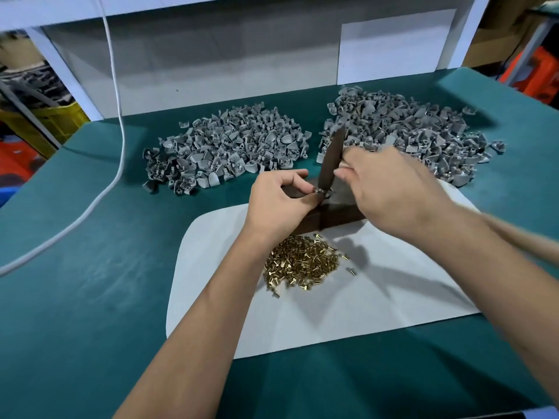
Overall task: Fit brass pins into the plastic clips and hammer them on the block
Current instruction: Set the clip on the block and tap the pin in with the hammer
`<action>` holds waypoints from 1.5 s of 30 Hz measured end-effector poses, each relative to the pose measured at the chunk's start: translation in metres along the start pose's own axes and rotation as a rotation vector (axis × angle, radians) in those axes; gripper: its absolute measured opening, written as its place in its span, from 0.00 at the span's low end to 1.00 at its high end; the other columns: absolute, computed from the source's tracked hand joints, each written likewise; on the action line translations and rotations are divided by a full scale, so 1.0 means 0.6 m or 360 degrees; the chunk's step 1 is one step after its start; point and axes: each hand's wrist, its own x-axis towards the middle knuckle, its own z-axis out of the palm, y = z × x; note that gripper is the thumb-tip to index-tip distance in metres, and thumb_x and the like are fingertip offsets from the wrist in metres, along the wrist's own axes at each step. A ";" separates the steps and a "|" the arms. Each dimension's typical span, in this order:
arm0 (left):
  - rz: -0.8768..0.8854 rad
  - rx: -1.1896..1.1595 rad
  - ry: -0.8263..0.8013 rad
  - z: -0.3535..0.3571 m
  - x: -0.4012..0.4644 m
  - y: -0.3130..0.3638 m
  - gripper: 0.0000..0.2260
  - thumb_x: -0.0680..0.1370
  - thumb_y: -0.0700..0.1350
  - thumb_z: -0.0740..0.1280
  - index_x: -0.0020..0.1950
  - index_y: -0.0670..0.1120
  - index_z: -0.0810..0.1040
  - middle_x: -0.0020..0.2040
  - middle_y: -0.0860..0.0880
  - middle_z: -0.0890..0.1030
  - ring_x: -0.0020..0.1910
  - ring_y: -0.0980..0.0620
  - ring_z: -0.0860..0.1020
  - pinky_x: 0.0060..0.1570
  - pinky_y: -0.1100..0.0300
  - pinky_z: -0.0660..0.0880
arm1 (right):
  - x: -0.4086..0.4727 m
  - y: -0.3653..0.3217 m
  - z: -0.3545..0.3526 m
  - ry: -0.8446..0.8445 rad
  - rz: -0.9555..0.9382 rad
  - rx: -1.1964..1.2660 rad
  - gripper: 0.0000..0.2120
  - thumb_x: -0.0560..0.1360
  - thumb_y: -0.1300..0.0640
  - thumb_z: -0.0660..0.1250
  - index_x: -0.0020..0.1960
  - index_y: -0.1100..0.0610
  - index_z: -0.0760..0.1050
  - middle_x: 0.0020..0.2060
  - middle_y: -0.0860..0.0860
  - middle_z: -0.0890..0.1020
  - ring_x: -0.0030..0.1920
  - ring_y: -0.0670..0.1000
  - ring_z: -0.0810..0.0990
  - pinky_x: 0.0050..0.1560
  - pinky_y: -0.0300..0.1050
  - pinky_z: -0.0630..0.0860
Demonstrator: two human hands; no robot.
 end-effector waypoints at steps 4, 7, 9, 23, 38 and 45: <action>0.0008 -0.0019 0.0000 0.000 -0.004 0.003 0.04 0.72 0.38 0.79 0.39 0.43 0.86 0.60 0.47 0.84 0.52 0.60 0.83 0.60 0.62 0.78 | 0.012 0.004 -0.021 -0.0066 -0.0053 -0.0201 0.10 0.85 0.46 0.56 0.52 0.49 0.72 0.34 0.51 0.72 0.38 0.60 0.70 0.39 0.51 0.68; -0.0002 -0.0020 0.0012 0.001 -0.001 -0.001 0.04 0.71 0.38 0.79 0.39 0.44 0.86 0.59 0.49 0.84 0.55 0.58 0.83 0.63 0.56 0.77 | 0.005 0.003 -0.017 0.0243 -0.0041 -0.0018 0.10 0.85 0.47 0.56 0.56 0.52 0.72 0.31 0.50 0.68 0.35 0.60 0.68 0.37 0.50 0.66; -0.0010 -0.0050 0.0010 0.002 -0.001 -0.002 0.04 0.71 0.37 0.79 0.39 0.42 0.85 0.59 0.46 0.84 0.56 0.55 0.83 0.63 0.52 0.78 | -0.005 -0.005 0.001 0.0029 -0.0042 -0.0049 0.11 0.85 0.47 0.56 0.56 0.53 0.71 0.33 0.53 0.72 0.36 0.61 0.71 0.38 0.52 0.69; -0.0019 0.0000 -0.0014 0.000 -0.005 0.002 0.03 0.72 0.38 0.79 0.41 0.42 0.86 0.60 0.49 0.84 0.57 0.56 0.82 0.64 0.52 0.77 | 0.003 0.017 -0.016 0.0064 -0.0090 -0.0224 0.11 0.85 0.46 0.54 0.55 0.52 0.71 0.31 0.48 0.66 0.36 0.60 0.69 0.38 0.51 0.66; 0.0048 -0.0041 -0.0014 -0.004 -0.004 0.001 0.08 0.72 0.37 0.79 0.37 0.48 0.85 0.61 0.45 0.84 0.57 0.56 0.83 0.63 0.56 0.78 | -0.005 0.005 0.014 -0.0082 0.0004 -0.0097 0.10 0.85 0.48 0.55 0.53 0.53 0.68 0.32 0.50 0.67 0.37 0.61 0.69 0.38 0.51 0.65; 0.0140 -0.0028 0.0036 -0.005 -0.002 -0.006 0.09 0.73 0.39 0.78 0.38 0.53 0.86 0.61 0.49 0.84 0.61 0.57 0.81 0.66 0.53 0.76 | 0.001 0.063 -0.027 -0.0109 -0.0285 0.0140 0.09 0.79 0.44 0.67 0.45 0.48 0.76 0.34 0.43 0.77 0.38 0.50 0.77 0.36 0.46 0.68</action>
